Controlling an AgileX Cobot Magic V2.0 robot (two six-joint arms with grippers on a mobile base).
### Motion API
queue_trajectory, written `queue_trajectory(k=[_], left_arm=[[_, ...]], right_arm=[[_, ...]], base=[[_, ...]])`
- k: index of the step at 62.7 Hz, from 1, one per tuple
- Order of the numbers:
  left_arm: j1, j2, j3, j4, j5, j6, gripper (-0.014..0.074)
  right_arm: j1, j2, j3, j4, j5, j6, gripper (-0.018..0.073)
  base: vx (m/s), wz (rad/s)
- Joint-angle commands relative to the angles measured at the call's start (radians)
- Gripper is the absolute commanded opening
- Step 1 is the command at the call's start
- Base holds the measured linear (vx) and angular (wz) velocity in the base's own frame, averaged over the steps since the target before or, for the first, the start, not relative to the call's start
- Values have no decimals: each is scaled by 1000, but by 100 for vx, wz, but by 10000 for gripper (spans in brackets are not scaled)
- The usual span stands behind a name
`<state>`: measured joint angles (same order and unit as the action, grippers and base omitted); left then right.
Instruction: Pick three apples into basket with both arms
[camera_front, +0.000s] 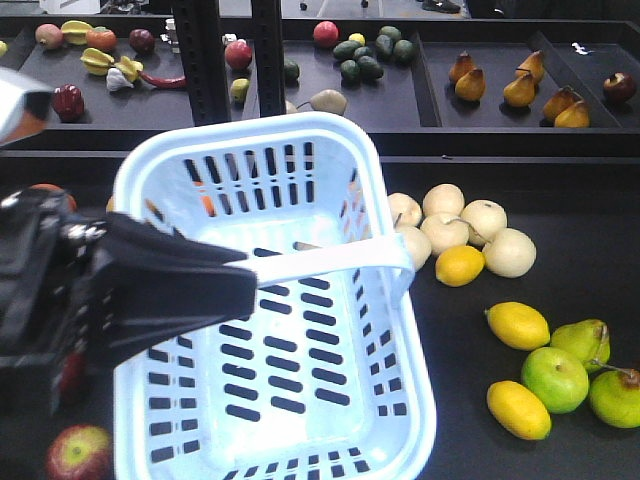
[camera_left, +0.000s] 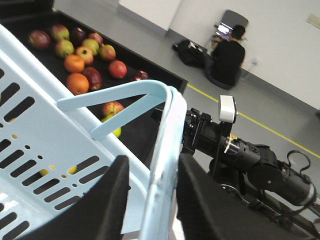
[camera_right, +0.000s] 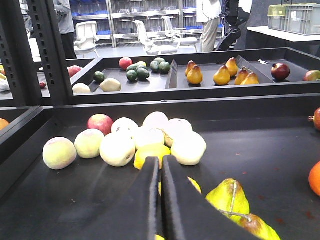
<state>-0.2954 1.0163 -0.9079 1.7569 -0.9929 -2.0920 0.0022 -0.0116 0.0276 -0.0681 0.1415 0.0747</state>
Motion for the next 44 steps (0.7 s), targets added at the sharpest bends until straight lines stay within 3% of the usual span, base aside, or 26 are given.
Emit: queue_trajectory(k=[1, 18, 32, 44], left_arm=[[-5, -105, 30, 21, 84, -2, -8], [-5, -324, 186, 21, 304, -20, -8], [-5, -426, 272, 19, 378, -35, -8], [-5, -446, 291, 21, 374, -35, -8]], right_arm=[[-5, -1, 14, -2, -72, -5, -5], [-5, -1, 14, -2, -72, -5, -5], [-5, -1, 14, -2, -72, -5, -5], [-5, -1, 14, -2, -72, -5, -5]], base=[[0, 0], [0, 0], [0, 0], [0, 0]])
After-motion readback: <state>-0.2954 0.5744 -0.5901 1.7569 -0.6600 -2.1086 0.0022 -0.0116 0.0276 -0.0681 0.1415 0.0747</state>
